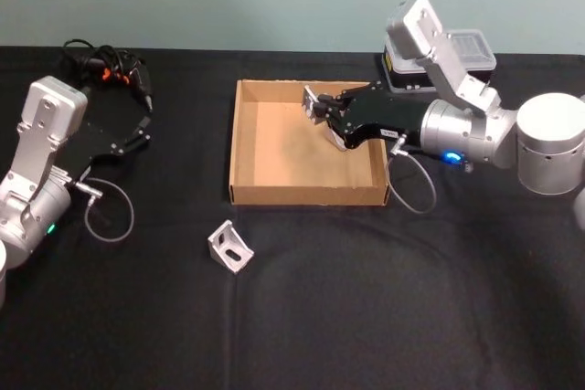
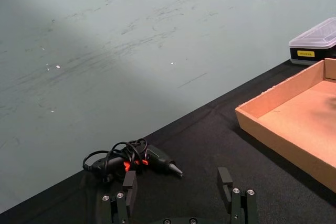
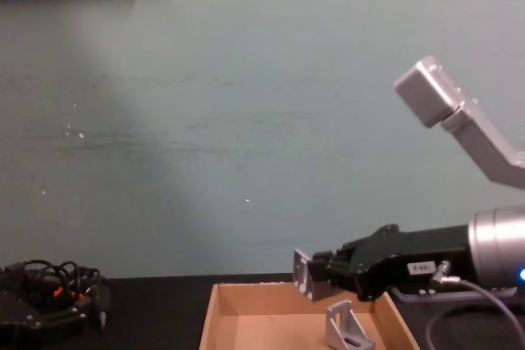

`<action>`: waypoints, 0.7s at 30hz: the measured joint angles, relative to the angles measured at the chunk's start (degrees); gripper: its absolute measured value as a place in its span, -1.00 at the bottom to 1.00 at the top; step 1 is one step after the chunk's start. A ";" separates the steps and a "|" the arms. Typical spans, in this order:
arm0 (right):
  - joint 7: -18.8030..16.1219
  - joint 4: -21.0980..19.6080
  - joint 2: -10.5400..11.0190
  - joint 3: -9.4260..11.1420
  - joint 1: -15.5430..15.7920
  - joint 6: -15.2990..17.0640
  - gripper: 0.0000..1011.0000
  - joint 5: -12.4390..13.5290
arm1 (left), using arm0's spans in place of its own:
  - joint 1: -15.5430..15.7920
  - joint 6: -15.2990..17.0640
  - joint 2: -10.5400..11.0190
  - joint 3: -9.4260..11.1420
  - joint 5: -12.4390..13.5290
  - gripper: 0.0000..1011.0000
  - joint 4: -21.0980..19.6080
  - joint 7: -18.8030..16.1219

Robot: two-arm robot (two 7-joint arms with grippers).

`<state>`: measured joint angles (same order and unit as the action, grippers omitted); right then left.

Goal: Use one hand to pick up the angle iron from the table and place it into the box.

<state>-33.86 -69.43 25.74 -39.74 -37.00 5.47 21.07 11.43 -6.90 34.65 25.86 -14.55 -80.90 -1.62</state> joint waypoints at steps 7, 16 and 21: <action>-0.08 5.66 -3.38 -0.74 -1.59 -0.91 -0.87 -2.27 | 0.00 0.00 0.00 0.00 0.00 0.98 0.00 0.00; -0.78 11.20 -6.60 -1.24 -3.31 -1.89 -0.87 -4.44 | 0.00 0.00 0.00 0.00 0.00 0.98 0.00 0.00; -1.11 14.01 -8.16 -1.24 -4.26 -2.58 -0.87 -5.46 | 0.00 0.00 0.00 0.00 0.00 0.98 0.00 0.00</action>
<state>-34.98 -55.42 17.58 -40.97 -41.26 2.89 15.61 11.43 -6.90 34.65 25.86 -14.55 -80.90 -1.62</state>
